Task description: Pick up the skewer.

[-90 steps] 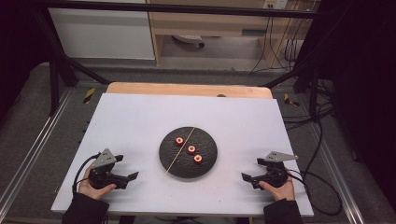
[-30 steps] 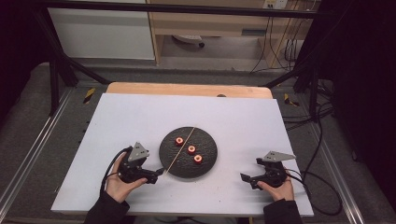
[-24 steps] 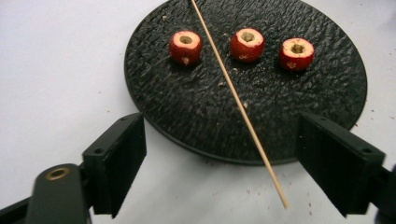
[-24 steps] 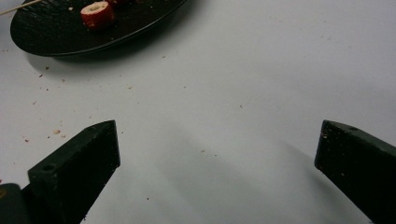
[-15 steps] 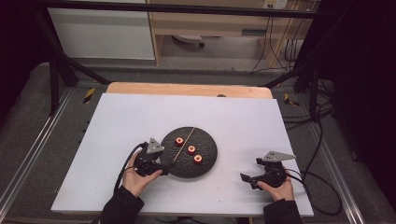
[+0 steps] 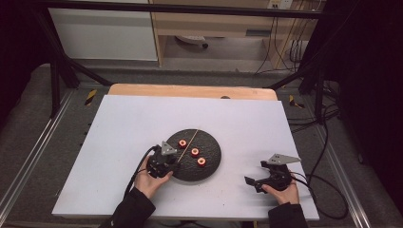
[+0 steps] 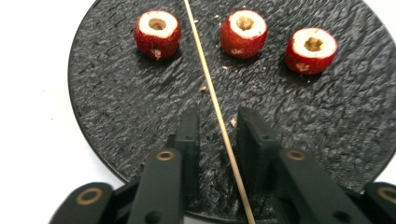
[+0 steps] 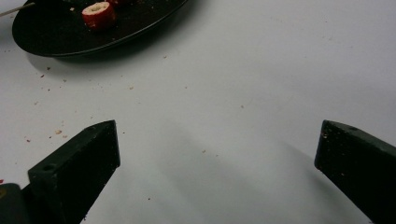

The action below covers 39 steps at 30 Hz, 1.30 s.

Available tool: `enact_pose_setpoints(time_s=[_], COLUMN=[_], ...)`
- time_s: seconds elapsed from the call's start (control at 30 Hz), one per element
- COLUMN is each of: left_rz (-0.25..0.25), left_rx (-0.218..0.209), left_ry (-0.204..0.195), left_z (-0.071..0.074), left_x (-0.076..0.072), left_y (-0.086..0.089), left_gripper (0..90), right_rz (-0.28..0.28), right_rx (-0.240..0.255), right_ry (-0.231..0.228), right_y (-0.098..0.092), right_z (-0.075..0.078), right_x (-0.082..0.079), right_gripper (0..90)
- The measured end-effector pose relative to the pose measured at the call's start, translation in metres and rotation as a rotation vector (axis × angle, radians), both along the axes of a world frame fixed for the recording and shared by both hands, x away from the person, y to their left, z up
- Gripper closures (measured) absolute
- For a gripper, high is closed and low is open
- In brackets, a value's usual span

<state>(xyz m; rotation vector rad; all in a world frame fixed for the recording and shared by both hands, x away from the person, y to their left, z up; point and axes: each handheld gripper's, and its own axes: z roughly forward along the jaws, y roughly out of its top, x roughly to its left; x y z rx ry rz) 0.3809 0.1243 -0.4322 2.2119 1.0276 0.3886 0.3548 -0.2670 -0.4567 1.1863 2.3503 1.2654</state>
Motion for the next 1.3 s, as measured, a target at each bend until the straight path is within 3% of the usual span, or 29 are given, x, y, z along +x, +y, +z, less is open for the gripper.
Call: enact_pose_setpoints(time_s=[0.43,0.67,0.93,1.3], left_rz=[0.056,0.068,0.052,-0.019], left_rx=[-0.014,-0.044,-0.07,-0.083], left_ry=[0.003,-0.014,-0.043,-0.076], left_z=[-0.001,0.001,0.009,0.017], left_x=[0.0,-0.003,-0.007,-0.017], left_y=[-0.006,-0.001,0.01,0.027], left_gripper=[87.4,88.3,88.3,88.4], right_rz=[0.0,0.001,0.0,0.006], right_rx=[0.001,0.002,0.002,-0.016], right_ry=[0.002,0.001,0.0,-0.009], right_y=[0.0,0.0,0.0,0.003], right_z=[0.0,0.0,0.001,0.003], right_x=[0.0,0.0,0.0,0.0], right_gripper=[0.5,0.5,0.5,0.5])
